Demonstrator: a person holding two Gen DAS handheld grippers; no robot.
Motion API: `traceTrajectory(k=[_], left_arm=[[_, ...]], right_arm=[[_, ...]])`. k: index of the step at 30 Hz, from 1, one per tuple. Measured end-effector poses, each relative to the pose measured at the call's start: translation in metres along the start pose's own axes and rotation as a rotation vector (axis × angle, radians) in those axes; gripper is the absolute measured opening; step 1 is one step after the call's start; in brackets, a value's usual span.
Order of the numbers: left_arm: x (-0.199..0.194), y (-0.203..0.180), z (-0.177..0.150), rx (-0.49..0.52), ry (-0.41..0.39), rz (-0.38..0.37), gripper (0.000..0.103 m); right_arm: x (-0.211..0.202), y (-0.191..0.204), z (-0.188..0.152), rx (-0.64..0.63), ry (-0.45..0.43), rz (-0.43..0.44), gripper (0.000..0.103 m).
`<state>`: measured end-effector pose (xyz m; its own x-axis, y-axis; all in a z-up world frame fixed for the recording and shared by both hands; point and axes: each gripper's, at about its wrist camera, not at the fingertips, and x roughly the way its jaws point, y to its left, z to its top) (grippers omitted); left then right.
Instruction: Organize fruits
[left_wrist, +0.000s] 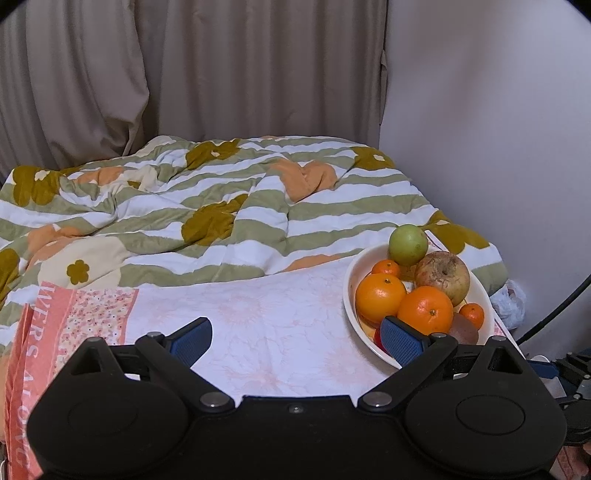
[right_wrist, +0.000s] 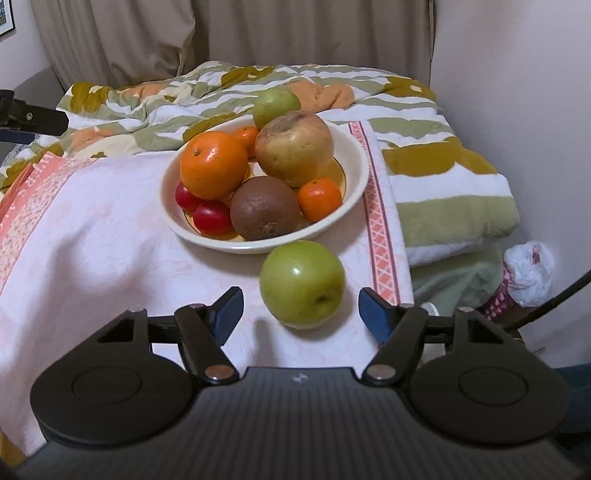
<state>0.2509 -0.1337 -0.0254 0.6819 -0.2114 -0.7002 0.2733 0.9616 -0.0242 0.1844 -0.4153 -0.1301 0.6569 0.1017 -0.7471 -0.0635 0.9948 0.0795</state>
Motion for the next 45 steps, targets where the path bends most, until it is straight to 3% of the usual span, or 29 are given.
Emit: traceTrajectory(k=[4,9,21,28,35,45], left_arm=[[0.0,0.001,0.0,0.0,0.002,-0.001,0.1],[0.0,0.001,0.0,0.001,0.002,0.0,0.1],[0.0,0.008,0.0,0.005,0.004,-0.015,0.1],[0.0,0.009,0.004,0.013,-0.003,-0.035,0.1],[0.004,0.013,0.009,0.027,-0.004,-0.046,0.1],[0.017,0.023,0.017,0.044,0.011,-0.053,0.1]], right_arm=[[0.007,0.002,0.006,-0.003,-0.005,-0.007,0.084],[0.015,0.002,0.008,-0.008,0.016,-0.038,0.071],[0.003,0.001,0.019,0.002,-0.001,-0.036,0.07],[-0.014,0.011,0.053,0.009,-0.101,-0.007,0.07],[-0.004,0.024,0.095,0.005,-0.154,0.02,0.07],[0.048,0.051,0.134,-0.038,-0.128,0.025,0.07]])
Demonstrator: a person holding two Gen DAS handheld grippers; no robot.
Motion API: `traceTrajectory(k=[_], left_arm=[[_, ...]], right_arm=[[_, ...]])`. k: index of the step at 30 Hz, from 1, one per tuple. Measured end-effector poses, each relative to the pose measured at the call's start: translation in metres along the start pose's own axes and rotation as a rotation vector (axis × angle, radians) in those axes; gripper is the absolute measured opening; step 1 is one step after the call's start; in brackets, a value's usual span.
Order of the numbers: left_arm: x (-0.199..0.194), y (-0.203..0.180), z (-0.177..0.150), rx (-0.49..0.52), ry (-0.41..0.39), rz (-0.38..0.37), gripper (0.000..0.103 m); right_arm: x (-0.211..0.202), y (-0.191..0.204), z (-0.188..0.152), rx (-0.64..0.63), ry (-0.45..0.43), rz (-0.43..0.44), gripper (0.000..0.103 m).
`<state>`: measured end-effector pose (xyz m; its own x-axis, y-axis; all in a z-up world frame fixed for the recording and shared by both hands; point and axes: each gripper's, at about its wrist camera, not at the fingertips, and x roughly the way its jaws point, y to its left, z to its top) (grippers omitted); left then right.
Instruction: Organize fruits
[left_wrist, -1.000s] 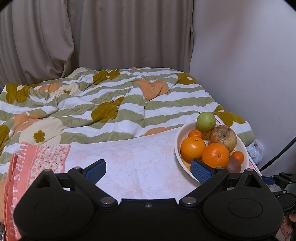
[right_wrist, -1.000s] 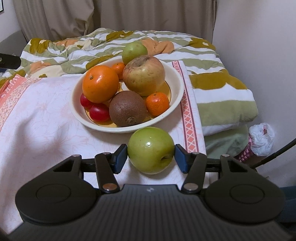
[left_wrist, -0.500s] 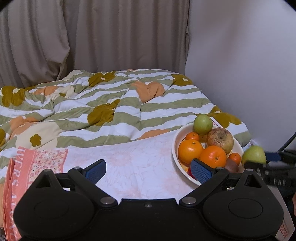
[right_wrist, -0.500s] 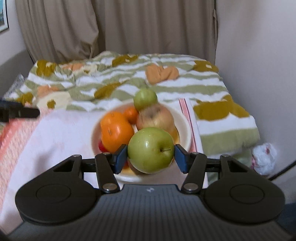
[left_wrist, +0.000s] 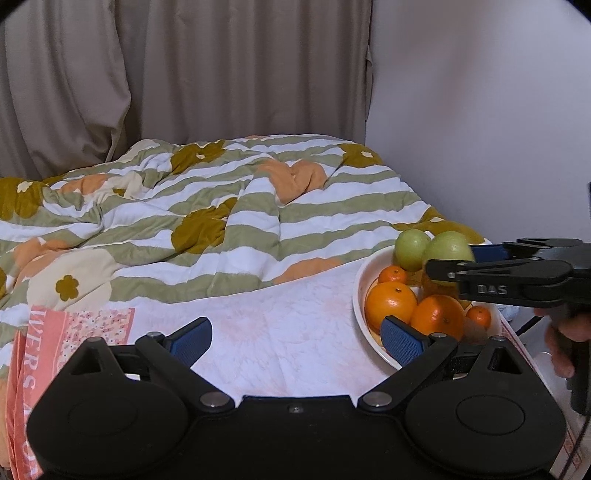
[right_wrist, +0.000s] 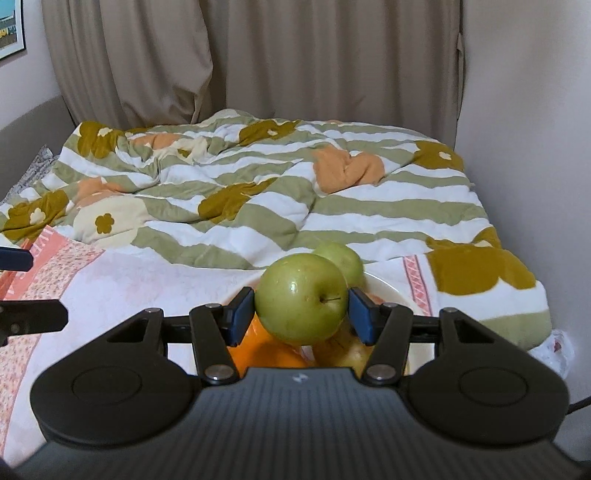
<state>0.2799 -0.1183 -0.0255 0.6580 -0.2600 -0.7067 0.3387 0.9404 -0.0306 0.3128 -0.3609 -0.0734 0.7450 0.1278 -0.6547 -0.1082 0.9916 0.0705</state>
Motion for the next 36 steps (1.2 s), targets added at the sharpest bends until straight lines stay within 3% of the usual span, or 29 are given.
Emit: traceTrajectory(k=[11,13,15,16,26,36], left_arm=[[0.014,0.008,0.003,0.0,0.023,0.008,0.1],[0.015,0.008,0.003,0.001,0.027,0.008,0.1],[0.015,0.006,0.002,0.001,0.029,0.009,0.1],[0.014,0.006,0.002,0.001,0.029,0.009,0.1],[-0.015,-0.009,-0.004,-0.007,-0.019,0.048,0.1],[-0.103,-0.004,-0.019,-0.086,-0.149,0.19,0.1]], right_arm=[[0.024,0.003,-0.003,0.014,0.034,-0.016,0.072],[0.02,0.003,-0.004,0.005,0.011,-0.018,0.081],[0.014,0.004,-0.004,-0.005,-0.018,-0.033,0.101],[0.011,0.004,-0.004,-0.009,-0.033,-0.043,0.103],[-0.029,-0.003,-0.007,-0.02,-0.07,-0.011,0.103],[-0.108,0.02,0.003,-0.048,-0.085,0.065,0.103]])
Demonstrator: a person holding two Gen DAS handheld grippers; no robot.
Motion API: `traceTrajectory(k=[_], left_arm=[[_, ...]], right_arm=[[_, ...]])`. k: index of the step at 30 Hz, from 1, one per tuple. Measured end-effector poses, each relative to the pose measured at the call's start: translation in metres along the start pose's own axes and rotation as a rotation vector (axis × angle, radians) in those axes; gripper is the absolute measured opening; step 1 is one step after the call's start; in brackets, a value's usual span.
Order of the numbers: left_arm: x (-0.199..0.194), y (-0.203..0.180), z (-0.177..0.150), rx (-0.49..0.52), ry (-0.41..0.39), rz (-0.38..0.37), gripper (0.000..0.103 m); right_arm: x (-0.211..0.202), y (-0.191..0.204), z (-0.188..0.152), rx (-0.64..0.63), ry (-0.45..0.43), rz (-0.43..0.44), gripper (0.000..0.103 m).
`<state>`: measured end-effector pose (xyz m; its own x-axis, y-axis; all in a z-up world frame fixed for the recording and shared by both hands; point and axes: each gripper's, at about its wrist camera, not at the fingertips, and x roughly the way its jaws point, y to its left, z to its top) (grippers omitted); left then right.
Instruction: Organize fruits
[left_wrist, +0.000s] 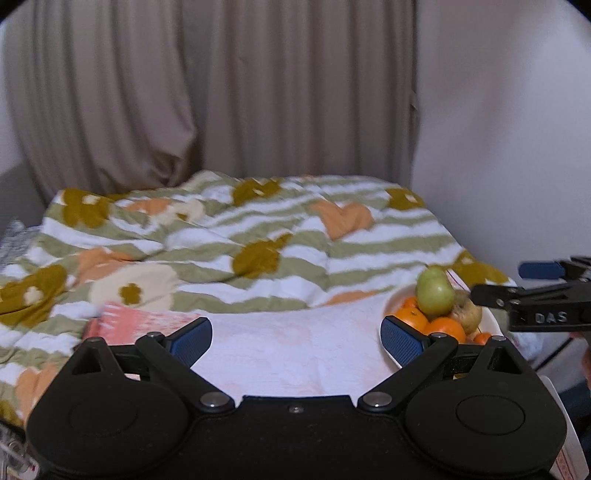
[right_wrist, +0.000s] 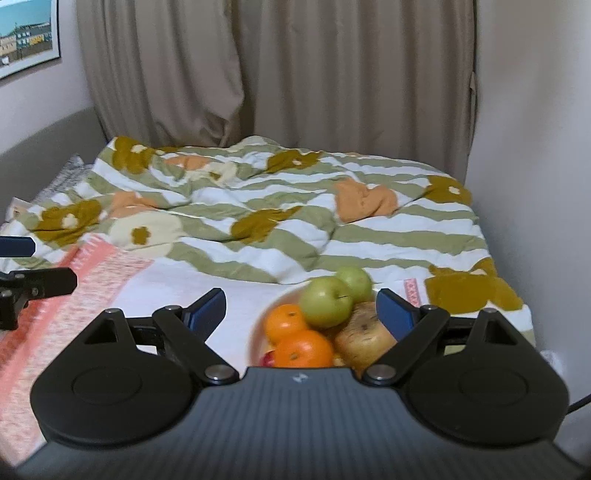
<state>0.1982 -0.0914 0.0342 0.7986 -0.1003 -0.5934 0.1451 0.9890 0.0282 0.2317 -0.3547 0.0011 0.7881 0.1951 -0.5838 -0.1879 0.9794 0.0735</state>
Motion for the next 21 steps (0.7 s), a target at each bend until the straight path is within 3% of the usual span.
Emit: traceTrajectory(k=[9,21], left_arm=[[-0.083,0.056,-0.019,-0.07,-0.109,0.139,0.101],[-0.156,0.085,-0.062,-0.072,-0.155,0.153,0.103]], right_arm=[[-0.06,0.048,0.008,0.021,-0.031,0.028,0.103],[-0.14,0.105,-0.029,0.036,-0.051,-0.041,0.103]])
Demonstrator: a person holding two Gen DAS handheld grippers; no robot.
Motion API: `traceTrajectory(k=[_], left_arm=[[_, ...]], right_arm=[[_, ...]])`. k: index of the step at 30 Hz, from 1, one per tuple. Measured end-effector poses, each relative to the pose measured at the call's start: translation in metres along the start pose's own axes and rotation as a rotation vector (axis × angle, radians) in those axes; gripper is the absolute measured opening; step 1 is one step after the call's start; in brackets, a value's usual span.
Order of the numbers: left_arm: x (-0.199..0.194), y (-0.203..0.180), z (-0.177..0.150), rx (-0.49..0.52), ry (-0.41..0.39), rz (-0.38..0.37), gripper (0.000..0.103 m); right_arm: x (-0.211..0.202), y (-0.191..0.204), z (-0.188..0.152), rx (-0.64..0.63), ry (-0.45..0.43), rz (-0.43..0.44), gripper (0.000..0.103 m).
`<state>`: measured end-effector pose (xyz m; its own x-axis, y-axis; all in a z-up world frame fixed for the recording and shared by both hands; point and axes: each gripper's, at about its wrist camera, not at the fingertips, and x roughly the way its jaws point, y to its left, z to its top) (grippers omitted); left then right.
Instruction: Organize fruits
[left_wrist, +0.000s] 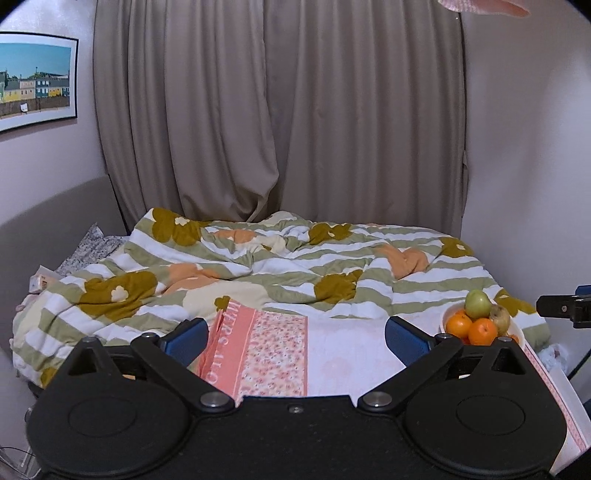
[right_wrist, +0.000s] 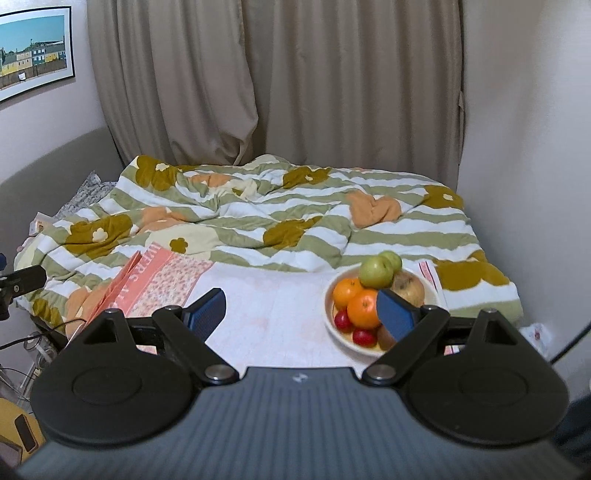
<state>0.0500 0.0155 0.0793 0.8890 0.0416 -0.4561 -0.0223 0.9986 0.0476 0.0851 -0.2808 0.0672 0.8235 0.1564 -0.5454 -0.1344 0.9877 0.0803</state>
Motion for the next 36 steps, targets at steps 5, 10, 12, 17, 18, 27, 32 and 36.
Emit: traceTrajectory(k=[5,10,12,17,18,27,32,36], left_arm=[[-0.024,-0.008,-0.014,0.038,-0.013,0.011,0.103],[-0.03,-0.013,-0.029,0.03,0.069,-0.004,0.103],[-0.031,-0.014,-0.035,0.025,0.101,-0.006,0.103],[-0.035,-0.016,-0.044,0.016,0.134,-0.035,0.103],[-0.036,-0.016,-0.045,0.013,0.136,-0.04,0.103],[-0.04,-0.023,-0.048,0.028,0.133,-0.047,0.103],[-0.041,-0.024,-0.046,0.031,0.124,-0.051,0.103],[-0.042,-0.025,-0.045,0.036,0.118,-0.048,0.103]], right_arm=[[-0.027,0.011,-0.02,0.005,0.02,-0.027,0.103],[-0.04,0.022,-0.04,-0.005,0.067,-0.063,0.103],[-0.042,0.025,-0.048,-0.009,0.085,-0.076,0.103],[-0.046,0.026,-0.061,0.005,0.115,-0.098,0.103],[-0.046,0.026,-0.063,0.011,0.119,-0.1,0.103],[-0.047,0.025,-0.066,0.017,0.138,-0.127,0.103],[-0.048,0.024,-0.068,0.018,0.139,-0.128,0.103],[-0.048,0.024,-0.068,0.018,0.139,-0.128,0.103]])
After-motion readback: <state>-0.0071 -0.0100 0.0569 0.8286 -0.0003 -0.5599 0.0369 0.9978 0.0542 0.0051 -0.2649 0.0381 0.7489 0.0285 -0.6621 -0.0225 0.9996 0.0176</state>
